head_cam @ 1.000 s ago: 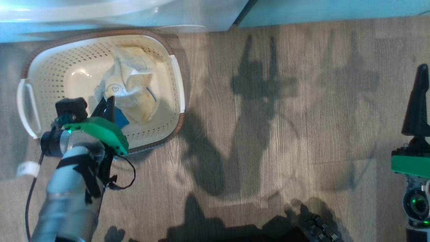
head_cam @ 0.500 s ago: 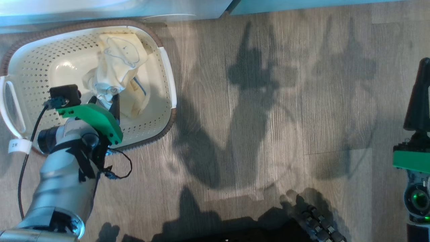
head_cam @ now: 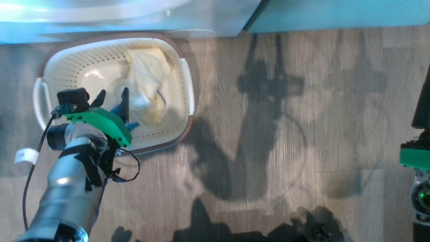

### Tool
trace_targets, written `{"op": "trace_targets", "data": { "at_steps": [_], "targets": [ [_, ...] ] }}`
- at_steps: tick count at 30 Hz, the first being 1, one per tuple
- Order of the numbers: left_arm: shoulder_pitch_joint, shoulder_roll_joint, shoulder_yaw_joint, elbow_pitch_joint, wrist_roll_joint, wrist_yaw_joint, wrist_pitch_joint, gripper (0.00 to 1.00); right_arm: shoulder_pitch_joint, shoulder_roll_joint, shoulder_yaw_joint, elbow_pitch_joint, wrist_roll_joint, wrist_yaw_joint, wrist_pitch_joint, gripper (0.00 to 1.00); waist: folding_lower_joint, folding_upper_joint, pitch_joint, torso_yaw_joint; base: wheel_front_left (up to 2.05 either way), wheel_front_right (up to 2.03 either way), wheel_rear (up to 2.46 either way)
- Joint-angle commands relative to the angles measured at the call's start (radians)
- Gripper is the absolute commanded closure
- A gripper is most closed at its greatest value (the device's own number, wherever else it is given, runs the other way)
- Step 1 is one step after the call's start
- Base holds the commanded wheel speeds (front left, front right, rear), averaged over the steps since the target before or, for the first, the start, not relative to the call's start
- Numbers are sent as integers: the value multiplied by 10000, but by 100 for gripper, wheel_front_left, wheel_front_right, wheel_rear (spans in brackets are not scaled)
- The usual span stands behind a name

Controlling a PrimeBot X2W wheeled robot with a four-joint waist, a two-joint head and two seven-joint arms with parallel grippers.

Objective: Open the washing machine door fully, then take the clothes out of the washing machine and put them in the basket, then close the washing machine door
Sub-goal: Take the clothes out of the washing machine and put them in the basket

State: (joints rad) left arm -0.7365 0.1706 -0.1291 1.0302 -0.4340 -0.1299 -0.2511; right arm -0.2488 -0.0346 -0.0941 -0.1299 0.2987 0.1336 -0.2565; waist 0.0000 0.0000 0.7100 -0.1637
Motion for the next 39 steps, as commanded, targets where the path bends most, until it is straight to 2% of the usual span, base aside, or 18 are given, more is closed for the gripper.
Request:
{"op": "trace_targets", "data": {
  "at_steps": [1, 15, 26, 39],
  "targets": [
    [707, 326, 402, -793, 93, -7, -101, 0, 369, -156, 78, -333, -167, -29, -53, 0, 0, 0, -443, 355, 0, 0, 0],
    [3189, -414, 1818, -5445, 1618, 264, -105, 0, 1126, -156, 59, -336, -966, -29, -53, 0, 0, 0, -2178, 1283, 0, 0, 0],
    [5116, -874, 2010, -8830, 2774, 315, -106, 0, 2344, -156, 468, -30, -1159, -29, -53, 0, 0, 0, -4251, 1535, 0, 0, 0],
    [7182, -824, 1752, -10353, 3157, 497, 194, 0, 3410, -156, 874, 183, -1354, -29, -53, 0, 0, 0, -6103, 1316, 0, 0, 0]
  ]
}}
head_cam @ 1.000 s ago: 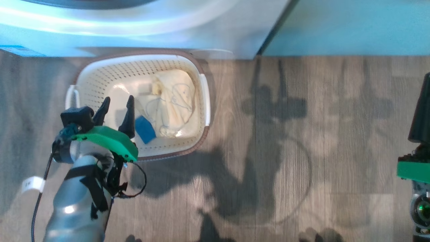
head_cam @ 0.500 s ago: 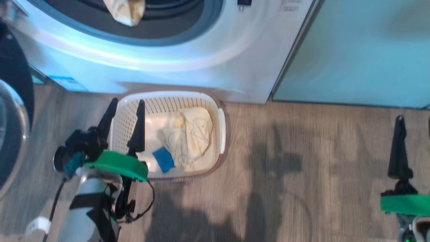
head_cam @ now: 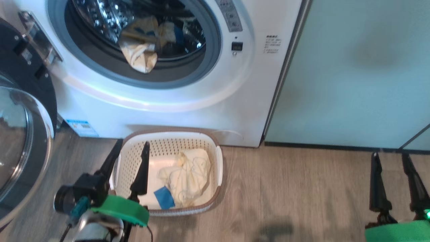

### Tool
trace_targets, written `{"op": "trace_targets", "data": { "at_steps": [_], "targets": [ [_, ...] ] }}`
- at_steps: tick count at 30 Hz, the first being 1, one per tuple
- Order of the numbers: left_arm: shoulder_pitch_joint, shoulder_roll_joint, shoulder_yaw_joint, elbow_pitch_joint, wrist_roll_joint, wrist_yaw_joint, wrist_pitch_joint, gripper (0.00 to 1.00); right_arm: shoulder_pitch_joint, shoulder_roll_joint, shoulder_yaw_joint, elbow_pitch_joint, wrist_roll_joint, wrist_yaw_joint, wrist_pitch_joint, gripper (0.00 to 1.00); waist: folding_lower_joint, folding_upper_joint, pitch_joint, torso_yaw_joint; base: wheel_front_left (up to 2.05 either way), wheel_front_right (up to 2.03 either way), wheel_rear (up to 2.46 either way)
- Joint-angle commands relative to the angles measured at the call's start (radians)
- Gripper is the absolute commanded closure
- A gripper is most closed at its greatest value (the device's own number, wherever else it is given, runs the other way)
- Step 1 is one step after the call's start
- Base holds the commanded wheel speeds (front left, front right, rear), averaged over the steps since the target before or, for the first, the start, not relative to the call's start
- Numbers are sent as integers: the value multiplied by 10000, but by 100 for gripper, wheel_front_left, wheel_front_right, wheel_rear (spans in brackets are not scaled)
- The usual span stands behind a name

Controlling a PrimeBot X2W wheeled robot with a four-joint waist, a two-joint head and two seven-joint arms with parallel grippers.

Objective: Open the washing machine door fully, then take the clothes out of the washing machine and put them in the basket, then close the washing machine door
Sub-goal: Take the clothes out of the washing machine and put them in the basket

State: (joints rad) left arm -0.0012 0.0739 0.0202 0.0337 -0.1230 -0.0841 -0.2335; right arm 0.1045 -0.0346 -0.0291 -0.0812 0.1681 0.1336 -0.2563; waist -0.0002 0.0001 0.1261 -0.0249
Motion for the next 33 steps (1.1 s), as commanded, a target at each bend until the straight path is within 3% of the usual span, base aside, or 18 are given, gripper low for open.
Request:
{"op": "trace_targets", "data": {
  "at_steps": [1, 15, 33],
  "targets": [
    [-27, 136, 251, -462, 39, 65, 63, 0, -35, -156, 224, -280, -49, -29, -55, 0, 2, -1, -365, -87, 0, 0, 0],
    [773, 174, 193, -1153, -19, 285, 488, 0, 481, -156, 211, -97, 67, -29, -55, 0, 2, -1, -840, -188, 0, 0, 0],
    [352, 311, 78, -875, -131, 396, 579, 0, 342, -156, 250, 11, 156, -29, -55, 0, 2, -1, -651, -134, 0, 0, 0]
  ]
}}
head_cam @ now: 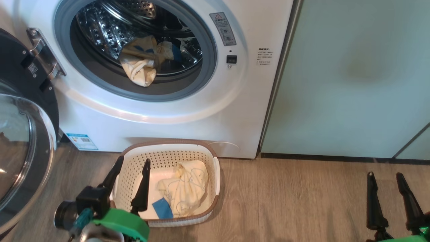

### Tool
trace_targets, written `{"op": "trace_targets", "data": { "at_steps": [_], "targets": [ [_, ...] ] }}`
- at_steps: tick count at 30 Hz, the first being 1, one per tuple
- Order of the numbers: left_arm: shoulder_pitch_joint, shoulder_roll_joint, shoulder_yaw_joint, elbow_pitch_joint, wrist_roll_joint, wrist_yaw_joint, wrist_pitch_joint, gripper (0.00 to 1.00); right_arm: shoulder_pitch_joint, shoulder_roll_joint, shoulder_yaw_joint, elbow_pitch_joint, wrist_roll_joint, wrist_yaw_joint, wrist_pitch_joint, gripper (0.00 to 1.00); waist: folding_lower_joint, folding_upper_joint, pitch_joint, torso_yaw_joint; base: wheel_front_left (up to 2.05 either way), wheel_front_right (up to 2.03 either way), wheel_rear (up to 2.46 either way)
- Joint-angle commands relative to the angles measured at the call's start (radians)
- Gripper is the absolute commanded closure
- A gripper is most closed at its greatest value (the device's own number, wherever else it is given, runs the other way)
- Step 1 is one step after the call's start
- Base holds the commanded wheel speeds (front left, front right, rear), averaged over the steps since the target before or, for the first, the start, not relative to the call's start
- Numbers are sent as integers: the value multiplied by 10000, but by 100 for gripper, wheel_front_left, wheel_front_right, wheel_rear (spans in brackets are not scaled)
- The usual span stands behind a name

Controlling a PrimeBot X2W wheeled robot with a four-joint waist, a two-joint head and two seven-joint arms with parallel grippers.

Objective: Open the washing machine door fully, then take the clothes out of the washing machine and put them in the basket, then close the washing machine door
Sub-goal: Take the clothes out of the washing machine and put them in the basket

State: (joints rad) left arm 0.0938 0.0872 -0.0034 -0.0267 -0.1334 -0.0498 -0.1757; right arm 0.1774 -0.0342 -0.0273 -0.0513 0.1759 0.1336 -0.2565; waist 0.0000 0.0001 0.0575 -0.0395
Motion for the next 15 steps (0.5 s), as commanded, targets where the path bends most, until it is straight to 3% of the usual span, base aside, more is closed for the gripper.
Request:
{"op": "trace_targets", "data": {
  "at_steps": [1, 15],
  "targets": [
    [-709, 193, 314, -188, -40, 55, 9, 0, -399, -160, 244, -284, 88, -29, -53, 0, 0, -1, 74, 21, 0, 0, 0],
    [-3763, 787, 738, 2385, -743, -200, -94, 0, -1338, -160, 271, -673, 314, -29, -53, 0, 0, -1, 2023, -444, 0, 0, 0]
  ]
}}
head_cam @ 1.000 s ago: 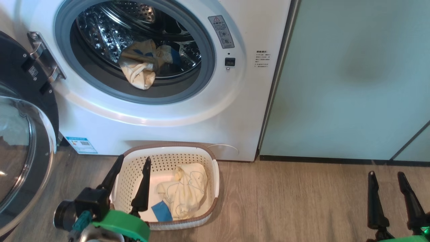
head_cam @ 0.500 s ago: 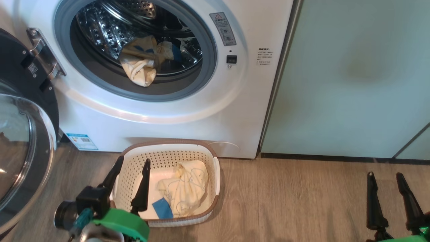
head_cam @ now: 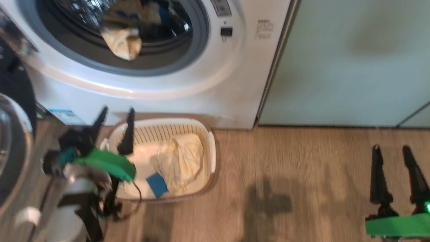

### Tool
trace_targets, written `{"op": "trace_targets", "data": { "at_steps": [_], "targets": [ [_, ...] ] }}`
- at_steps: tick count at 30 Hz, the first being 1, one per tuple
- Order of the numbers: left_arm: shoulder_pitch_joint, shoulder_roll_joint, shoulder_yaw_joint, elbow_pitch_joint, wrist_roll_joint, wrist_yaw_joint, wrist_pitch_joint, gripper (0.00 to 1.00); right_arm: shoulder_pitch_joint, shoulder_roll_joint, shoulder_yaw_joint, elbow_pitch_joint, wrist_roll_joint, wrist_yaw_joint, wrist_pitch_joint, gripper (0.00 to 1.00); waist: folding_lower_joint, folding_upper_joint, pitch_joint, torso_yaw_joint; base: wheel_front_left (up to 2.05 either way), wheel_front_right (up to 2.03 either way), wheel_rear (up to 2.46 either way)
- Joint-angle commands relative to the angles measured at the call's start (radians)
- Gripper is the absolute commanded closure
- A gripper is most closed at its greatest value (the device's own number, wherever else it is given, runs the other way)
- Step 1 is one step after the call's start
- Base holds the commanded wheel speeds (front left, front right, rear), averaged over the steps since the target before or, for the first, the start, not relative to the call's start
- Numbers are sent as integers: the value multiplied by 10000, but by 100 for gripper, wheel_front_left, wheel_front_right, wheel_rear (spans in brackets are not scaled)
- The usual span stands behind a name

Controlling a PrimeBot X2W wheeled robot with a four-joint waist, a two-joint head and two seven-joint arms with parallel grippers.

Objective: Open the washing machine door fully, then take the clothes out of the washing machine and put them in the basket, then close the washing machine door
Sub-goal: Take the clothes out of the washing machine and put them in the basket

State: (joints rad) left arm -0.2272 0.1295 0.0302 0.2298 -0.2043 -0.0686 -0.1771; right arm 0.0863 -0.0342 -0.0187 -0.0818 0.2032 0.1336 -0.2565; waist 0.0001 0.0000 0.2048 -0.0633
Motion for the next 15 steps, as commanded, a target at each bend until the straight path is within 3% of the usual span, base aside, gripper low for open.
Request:
{"op": "trace_targets", "data": {
  "at_steps": [1, 15],
  "targets": [
    [-834, 441, 450, 16, -87, -33, -102, 0, -534, -160, 186, -447, 79, -29, -53, 0, -1, 0, 787, -276, 0, 0, 0],
    [-4744, 1828, 421, 2268, -316, -373, 342, 0, -2170, -160, 211, -852, 658, -29, -53, 0, -1, 0, 3512, -911, 0, 0, 0]
  ]
}}
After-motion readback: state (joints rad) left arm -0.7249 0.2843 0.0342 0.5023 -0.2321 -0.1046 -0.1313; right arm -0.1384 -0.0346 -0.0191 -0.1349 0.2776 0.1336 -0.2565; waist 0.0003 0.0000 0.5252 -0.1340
